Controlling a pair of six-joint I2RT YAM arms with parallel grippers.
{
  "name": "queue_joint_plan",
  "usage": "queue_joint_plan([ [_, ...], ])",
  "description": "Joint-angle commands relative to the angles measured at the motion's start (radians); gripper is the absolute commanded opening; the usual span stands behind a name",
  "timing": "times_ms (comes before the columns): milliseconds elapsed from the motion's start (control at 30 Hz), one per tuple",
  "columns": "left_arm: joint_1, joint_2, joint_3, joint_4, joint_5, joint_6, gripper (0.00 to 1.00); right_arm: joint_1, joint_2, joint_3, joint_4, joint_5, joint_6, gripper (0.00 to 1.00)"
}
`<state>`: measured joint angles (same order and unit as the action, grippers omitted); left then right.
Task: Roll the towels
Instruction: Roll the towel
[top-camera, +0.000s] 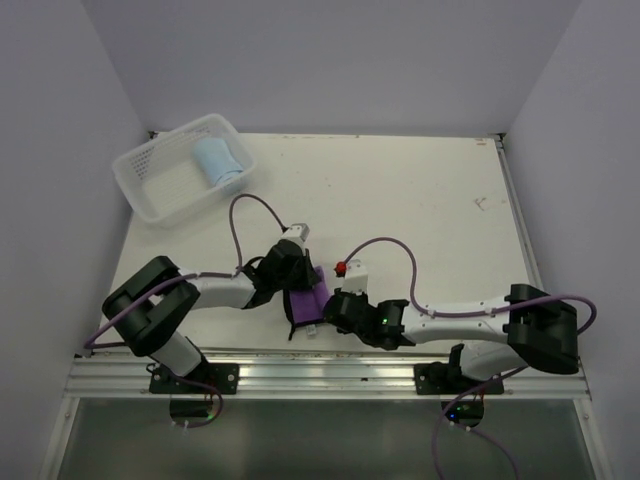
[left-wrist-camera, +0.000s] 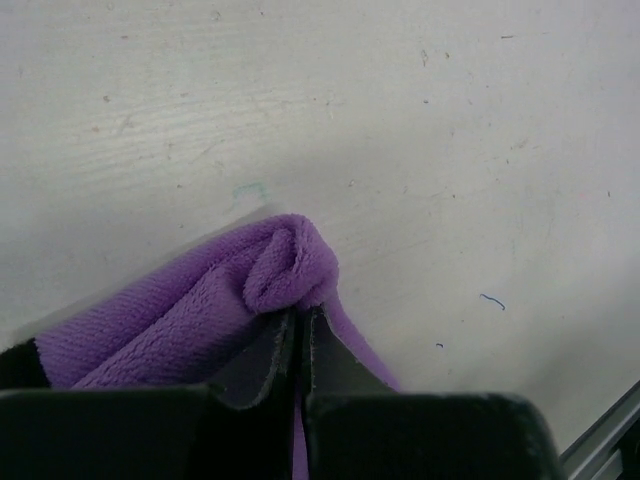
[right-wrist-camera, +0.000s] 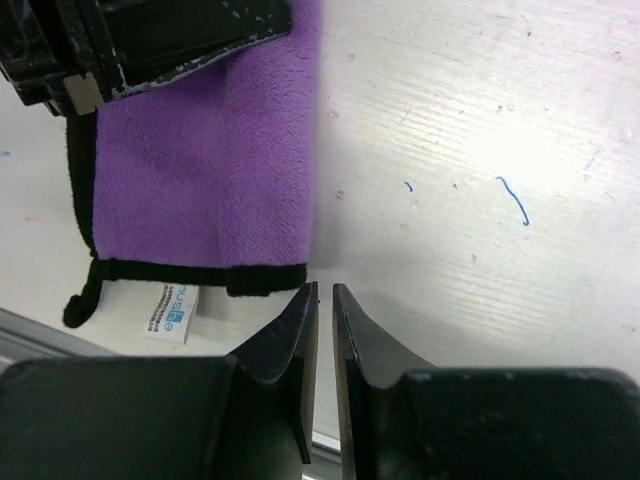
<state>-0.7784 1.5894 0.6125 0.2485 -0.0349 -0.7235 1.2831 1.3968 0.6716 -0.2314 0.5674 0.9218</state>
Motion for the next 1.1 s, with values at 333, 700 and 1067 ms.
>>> queue_joint_plan([
  [333, 0.010, -0.134, -0.310, 0.227, -0.054, -0.154, 0.00, 0.005, -0.194, -0.085, 0.067, 0.016, 0.015, 0.55],
  [700, 0.010, -0.229, -0.427, 0.385, -0.071, -0.198, 0.00, -0.034, -0.050, -0.210, 0.484, -0.152, 0.141, 0.62],
  [1067, 0.010, -0.224, -0.439, 0.394, -0.077, -0.198, 0.00, -0.039, 0.027, -0.228, 0.661, -0.213, 0.164, 0.61],
])
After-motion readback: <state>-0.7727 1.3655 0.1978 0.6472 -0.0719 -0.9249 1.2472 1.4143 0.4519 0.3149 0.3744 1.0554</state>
